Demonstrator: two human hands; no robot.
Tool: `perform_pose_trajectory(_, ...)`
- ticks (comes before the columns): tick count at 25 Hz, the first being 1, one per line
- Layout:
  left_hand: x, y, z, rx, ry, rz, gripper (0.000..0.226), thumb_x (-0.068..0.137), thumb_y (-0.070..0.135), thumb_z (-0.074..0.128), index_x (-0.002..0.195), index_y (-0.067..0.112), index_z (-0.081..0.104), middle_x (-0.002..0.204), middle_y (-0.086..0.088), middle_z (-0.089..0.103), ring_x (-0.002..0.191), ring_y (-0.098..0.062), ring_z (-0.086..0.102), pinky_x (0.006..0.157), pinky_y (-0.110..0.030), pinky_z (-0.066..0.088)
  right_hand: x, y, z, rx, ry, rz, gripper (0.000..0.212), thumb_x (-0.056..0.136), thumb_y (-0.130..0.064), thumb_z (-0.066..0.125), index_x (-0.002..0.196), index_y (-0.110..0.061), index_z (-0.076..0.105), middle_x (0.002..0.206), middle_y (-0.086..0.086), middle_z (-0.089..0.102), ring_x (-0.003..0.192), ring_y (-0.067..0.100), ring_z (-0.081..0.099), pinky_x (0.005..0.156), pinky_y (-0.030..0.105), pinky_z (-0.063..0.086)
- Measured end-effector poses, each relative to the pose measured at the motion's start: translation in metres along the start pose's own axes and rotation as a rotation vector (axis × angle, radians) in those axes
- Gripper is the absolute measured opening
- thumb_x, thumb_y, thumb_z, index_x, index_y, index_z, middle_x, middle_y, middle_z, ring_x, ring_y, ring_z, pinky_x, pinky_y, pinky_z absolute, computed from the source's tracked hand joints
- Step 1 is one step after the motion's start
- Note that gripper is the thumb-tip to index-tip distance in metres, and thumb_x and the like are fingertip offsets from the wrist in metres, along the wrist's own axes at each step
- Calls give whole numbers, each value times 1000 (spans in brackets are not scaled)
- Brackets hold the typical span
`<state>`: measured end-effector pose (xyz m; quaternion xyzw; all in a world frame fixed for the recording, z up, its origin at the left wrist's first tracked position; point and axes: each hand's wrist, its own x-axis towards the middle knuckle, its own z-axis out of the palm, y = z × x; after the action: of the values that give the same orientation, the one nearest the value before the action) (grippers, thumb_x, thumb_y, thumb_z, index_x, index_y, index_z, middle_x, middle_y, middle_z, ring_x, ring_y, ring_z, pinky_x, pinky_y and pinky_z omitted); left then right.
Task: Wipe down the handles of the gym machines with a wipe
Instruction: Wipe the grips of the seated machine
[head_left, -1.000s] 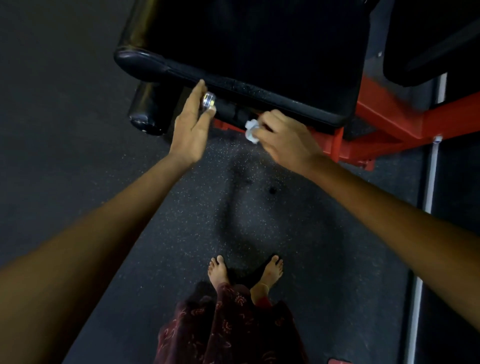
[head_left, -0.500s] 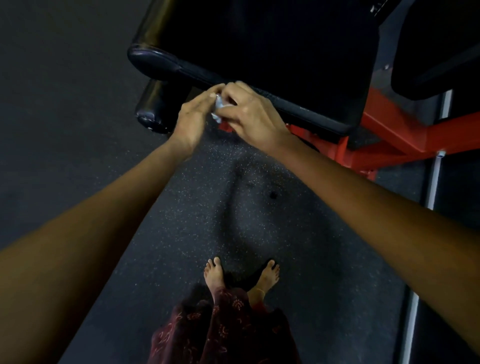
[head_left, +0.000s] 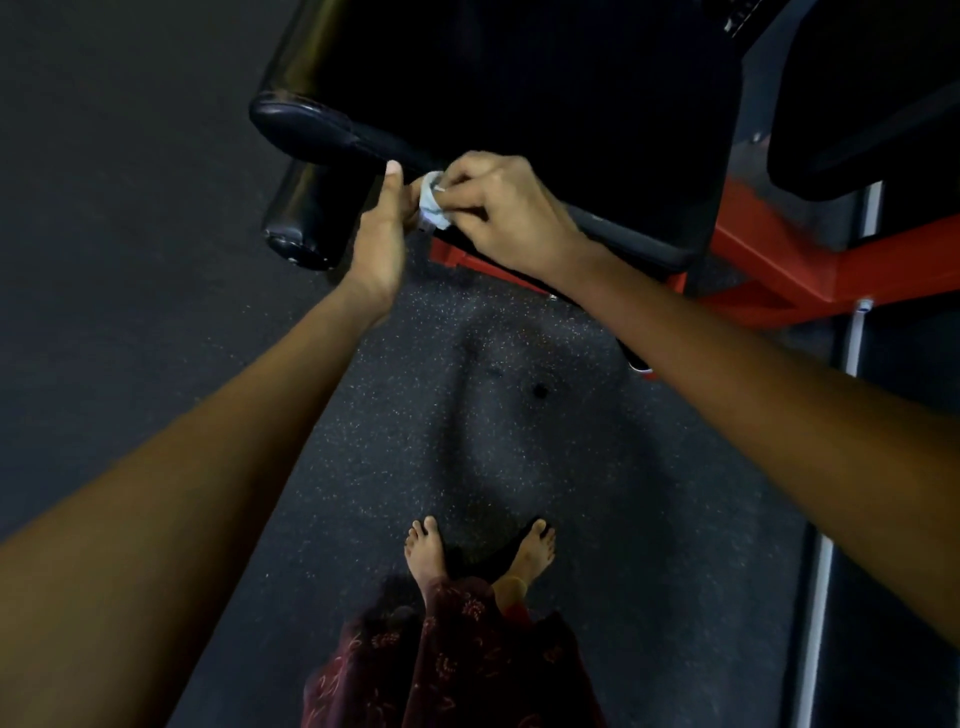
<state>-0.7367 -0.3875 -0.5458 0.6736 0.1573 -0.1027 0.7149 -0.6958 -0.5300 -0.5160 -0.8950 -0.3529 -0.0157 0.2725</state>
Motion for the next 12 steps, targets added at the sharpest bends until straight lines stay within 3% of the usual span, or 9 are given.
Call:
perform_pose_trajectory(4,-1,-1,0,26,-29,-7,46,104,39,23,126,20,58,132,-2,57,127,-11,48,112,-30,31,-36,20,-11,28,-42,28,12,75,-2,64,81,0,73,85,14,67,75,13,59,67,22,49)
perform_pose_trajectory(8,-7,-4,3,47,-27,69,34,100,21,44,133,17,52,140,2,50,129,-6,42,101,-13,34,-51,25,-43,82,-161,184,11,75,1,68,84,4,73,82,17,69,73,16,64,63,-1,39)
perform_pose_trajectory(10,-8,-5,3,5,-29,77,33,99,20,46,131,19,54,137,1,52,130,-10,44,112,-24,30,-27,16,-37,98,-152,226,12,80,-7,67,87,0,74,82,14,69,73,18,65,60,6,43)
perform_pose_trajectory(12,-5,-8,1,-18,-28,72,32,97,21,49,128,17,56,132,-2,57,128,-15,48,114,-36,30,-3,0,-20,96,-57,187,14,79,-15,69,88,-6,74,86,11,68,75,17,62,67,23,48)
